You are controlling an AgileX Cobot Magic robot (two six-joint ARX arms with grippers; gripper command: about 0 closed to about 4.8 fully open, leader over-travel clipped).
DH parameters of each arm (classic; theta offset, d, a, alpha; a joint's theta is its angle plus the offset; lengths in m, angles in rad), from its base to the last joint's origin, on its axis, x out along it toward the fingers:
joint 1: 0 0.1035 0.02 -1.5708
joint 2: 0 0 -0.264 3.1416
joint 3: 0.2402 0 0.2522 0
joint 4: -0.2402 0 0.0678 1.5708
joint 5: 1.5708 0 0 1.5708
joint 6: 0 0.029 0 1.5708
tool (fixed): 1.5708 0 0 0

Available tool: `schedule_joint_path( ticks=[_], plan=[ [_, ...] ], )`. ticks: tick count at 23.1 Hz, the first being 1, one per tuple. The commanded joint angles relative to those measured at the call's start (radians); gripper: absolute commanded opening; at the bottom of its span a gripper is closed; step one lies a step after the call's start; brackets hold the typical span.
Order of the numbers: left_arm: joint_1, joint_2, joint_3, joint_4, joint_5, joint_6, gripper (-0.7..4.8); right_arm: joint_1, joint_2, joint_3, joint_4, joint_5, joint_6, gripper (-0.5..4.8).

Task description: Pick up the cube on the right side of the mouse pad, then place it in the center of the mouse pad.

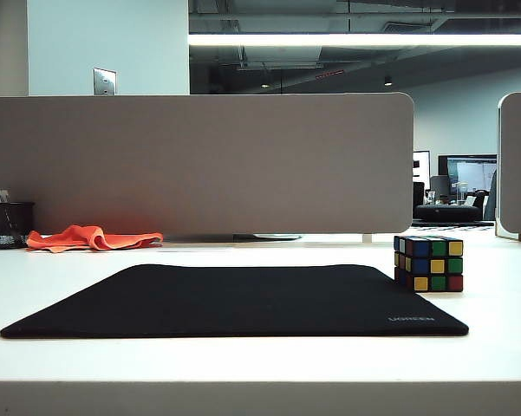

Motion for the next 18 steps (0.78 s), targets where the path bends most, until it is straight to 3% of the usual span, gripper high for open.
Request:
schedule_joint_path(
  ticks=[1,8,11,18],
  plan=[
    [0.0,0.0,0.004,0.011,0.001,-0.003,-0.05,0.0,-0.002,-0.006,0.022,0.005,-0.002,-0.05],
    [0.0,0.0,0.005,0.027,0.002,-0.007,-0.05,0.0,-0.002,-0.006,0.025,-0.003,-0.002,-0.06],
    [0.0,0.001,0.04,0.009,0.084,-0.011,-0.06,0.001,-0.002,0.0,0.029,-0.003,-0.002,-0.06],
    [0.0,0.029,0.262,-0.177,0.173,0.025,-0.06,0.005,0.002,0.124,-0.07,-0.002,-0.002,-0.06]
  ],
)
